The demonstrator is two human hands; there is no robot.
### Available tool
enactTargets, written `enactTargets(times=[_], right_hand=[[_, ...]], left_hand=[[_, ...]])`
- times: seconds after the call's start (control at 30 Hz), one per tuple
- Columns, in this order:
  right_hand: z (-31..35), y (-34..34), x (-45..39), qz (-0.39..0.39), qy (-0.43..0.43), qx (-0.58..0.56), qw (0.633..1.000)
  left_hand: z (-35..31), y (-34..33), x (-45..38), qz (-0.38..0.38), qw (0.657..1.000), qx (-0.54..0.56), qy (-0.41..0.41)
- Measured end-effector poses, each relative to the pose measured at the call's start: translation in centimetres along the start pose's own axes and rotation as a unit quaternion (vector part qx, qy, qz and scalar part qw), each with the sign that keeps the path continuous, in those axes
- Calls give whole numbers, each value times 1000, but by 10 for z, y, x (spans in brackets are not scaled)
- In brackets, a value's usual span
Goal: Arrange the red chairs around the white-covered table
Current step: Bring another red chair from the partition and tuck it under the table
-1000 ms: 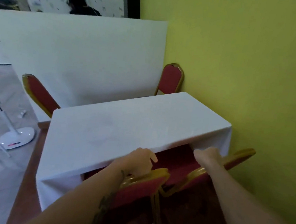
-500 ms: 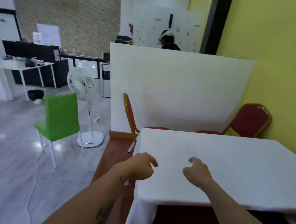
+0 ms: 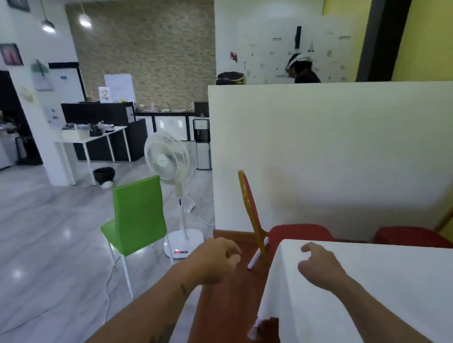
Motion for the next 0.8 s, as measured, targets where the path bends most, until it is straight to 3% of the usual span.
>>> enactTargets(times=[0.37,0.6,0.8], right_hand=[[65,-32,-194,37,10,23,999],[89,-79,-321,34,-6,40,999],[98,-102,-408,22,-56,62,996]], left_hand=[[45,73,-200,-48,993,-96,-40],[78,87,-351,-91,963,-213,-135],[102,92,-467,-85,934,-292,-186]])
Point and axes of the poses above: each hand's wrist, its own x-axis away from the middle knuckle, its own y-axis out of the back of the hand, z = x × y, the point moved 7 cm from there along -x, towards the middle knuckle, and after that the axes turned 11 degrees about y, right-handed, at the moved point
